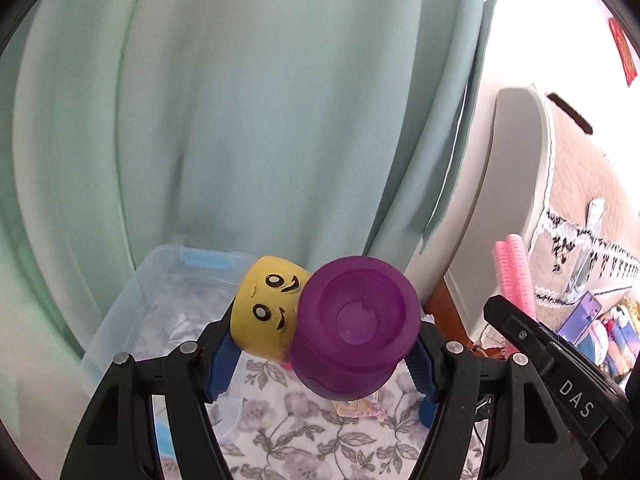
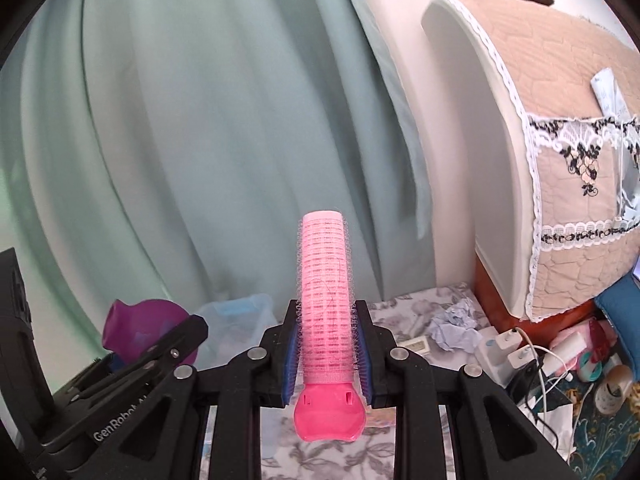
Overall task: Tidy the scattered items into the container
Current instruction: 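Carry the held toys and pink roller with both grippers over the clear box, then open both grippers to drop the toys and roller into the clear box, then move both grippers back toward the remaining items beside the box, then grasp rainbow rope toy with left gripper while right grasps blue sponge ball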
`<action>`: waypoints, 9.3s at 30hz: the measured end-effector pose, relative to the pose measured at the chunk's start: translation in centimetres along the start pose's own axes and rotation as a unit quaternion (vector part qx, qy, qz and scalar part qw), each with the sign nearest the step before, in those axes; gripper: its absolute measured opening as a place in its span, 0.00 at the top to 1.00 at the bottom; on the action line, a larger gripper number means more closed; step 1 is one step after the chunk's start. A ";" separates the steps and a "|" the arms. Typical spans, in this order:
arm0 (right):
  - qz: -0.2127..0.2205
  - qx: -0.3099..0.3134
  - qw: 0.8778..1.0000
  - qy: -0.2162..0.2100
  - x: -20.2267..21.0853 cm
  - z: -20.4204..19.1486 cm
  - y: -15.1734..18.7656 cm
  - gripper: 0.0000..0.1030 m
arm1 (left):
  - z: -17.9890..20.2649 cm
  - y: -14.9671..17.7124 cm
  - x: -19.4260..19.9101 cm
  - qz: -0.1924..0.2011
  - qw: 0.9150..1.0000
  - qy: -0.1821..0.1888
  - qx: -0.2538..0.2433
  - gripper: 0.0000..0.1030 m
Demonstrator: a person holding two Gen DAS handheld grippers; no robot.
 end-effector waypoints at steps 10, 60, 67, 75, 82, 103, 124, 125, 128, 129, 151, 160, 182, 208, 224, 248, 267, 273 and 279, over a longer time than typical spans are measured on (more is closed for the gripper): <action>0.000 0.028 0.999 -0.022 1.9 -4.2 0.8 0.74 | -3.2 0.4 3.4 0.014 0.999 -0.014 0.027 0.30; -0.167 0.135 0.976 -0.045 -12.9 -14.2 12.6 0.74 | -20.3 6.8 -5.1 -0.048 0.984 -0.068 0.158 0.30; -0.190 0.131 0.972 -0.047 -14.6 -14.2 14.0 0.74 | -21.8 7.9 -4.0 -0.061 0.982 -0.074 0.163 0.30; -0.207 0.128 0.969 -0.043 -16.9 -13.6 15.0 0.74 | -22.6 9.2 -6.4 -0.082 0.980 -0.081 0.165 0.30; -0.216 0.124 0.968 -0.043 -18.4 -13.5 15.7 0.74 | -23.2 9.9 -8.1 -0.092 0.978 -0.094 0.159 0.30; -0.211 0.127 0.968 -0.043 -18.9 -13.5 15.6 0.73 | -23.2 9.9 -8.9 -0.095 0.979 -0.097 0.153 0.30; -0.187 0.116 0.975 -0.034 -16.9 -12.8 13.7 0.53 | -22.3 8.8 -8.1 -0.086 0.980 -0.087 0.154 0.28; -0.185 0.115 0.975 -0.033 -16.7 -12.7 13.5 0.52 | -22.1 8.6 -7.9 -0.084 0.981 -0.086 0.152 0.27; -0.177 0.112 0.977 -0.032 -15.7 -12.4 12.9 0.49 | -21.6 8.3 -7.1 -0.080 0.982 -0.086 0.148 0.24; -0.173 0.110 0.978 -0.031 -15.3 -12.2 12.7 0.47 | -21.4 8.1 -6.9 -0.078 0.982 -0.086 0.147 0.23; -0.079 0.047 0.995 -0.046 -3.3 -4.9 6.5 0.19 | -11.0 4.8 0.4 -0.032 0.995 -0.065 0.064 0.18; -0.049 -0.002 0.999 -0.021 -0.5 1.1 5.1 0.01 | -5.3 4.4 0.8 -0.026 0.998 -0.043 0.022 0.18; -0.084 -0.089 0.991 0.056 -2.1 16.6 9.5 0.00 | 1.5 11.3 -5.4 -0.117 0.992 -0.029 -0.025 0.18; -0.166 -0.123 0.971 0.117 -9.6 21.9 17.1 0.11 | 3.1 18.1 -16.1 -0.206 0.978 -0.001 -0.029 0.18; -0.180 -0.132 0.962 0.158 -12.7 23.9 18.5 0.17 | 3.8 18.3 -21.3 -0.214 0.976 0.017 -0.028 0.28; -0.178 -0.152 0.959 0.160 -14.8 25.2 18.9 0.20 | 4.9 19.4 -25.0 -0.237 0.970 0.046 -0.031 0.71; -0.161 -0.159 0.964 0.138 -12.2 23.5 17.4 0.22 | 6.4 17.2 -21.6 -0.210 0.975 0.066 -0.035 0.93; -0.147 -0.150 0.970 0.120 -10.9 21.3 16.1 0.22 | 6.3 15.7 -19.2 -0.192 0.979 0.065 -0.034 0.93; -0.113 -0.139 0.979 0.101 -8.4 18.8 13.2 0.22 | 5.8 13.2 -15.9 -0.161 0.985 0.062 -0.032 0.93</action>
Point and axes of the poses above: each gripper's, at about its wrist camera, not at the fingertips, and x roughly against the way its jaws point, z to its right, y to its underside, the point moved 10 cm from there along -x, roughly the way its jaws point, and after that the axes turned 2 degrees about y, right-handed, at the moved point
